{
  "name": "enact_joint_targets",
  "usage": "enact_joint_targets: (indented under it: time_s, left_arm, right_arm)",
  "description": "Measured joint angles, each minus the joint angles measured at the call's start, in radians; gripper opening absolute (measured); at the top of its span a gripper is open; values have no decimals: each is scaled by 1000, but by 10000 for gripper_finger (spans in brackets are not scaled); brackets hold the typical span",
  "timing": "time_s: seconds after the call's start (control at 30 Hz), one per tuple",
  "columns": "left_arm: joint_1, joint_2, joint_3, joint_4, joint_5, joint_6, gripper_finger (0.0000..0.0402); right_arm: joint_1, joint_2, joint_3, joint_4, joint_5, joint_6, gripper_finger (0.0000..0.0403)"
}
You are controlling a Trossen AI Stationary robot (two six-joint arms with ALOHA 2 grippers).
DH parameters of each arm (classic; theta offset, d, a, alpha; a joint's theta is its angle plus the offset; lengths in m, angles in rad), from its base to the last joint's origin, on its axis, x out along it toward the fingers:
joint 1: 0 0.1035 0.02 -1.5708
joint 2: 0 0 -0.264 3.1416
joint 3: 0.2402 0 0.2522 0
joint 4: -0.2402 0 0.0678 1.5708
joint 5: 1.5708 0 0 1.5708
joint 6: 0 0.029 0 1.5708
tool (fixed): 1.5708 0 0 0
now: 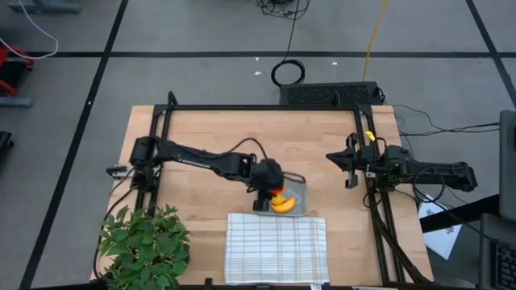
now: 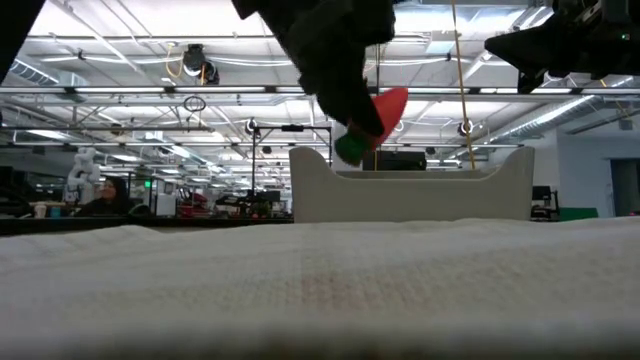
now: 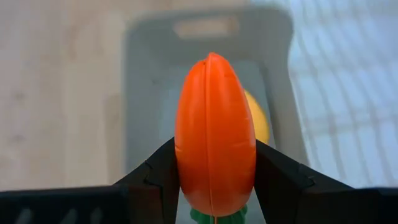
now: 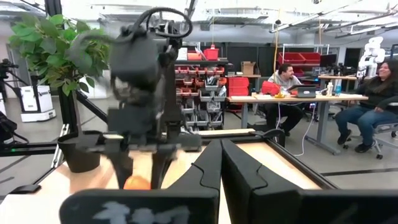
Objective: Pick and placing Produce into tupperware
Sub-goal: Put the orange carrot into the bin
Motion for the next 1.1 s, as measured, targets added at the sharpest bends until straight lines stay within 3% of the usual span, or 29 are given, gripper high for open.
enact_joint_targets:
  time_s: [1.1]
  left_arm:
    - [2, 77, 2, 22, -60, 47, 159]
  right_arm:
    - [0, 15, 0, -11, 0, 0, 0]
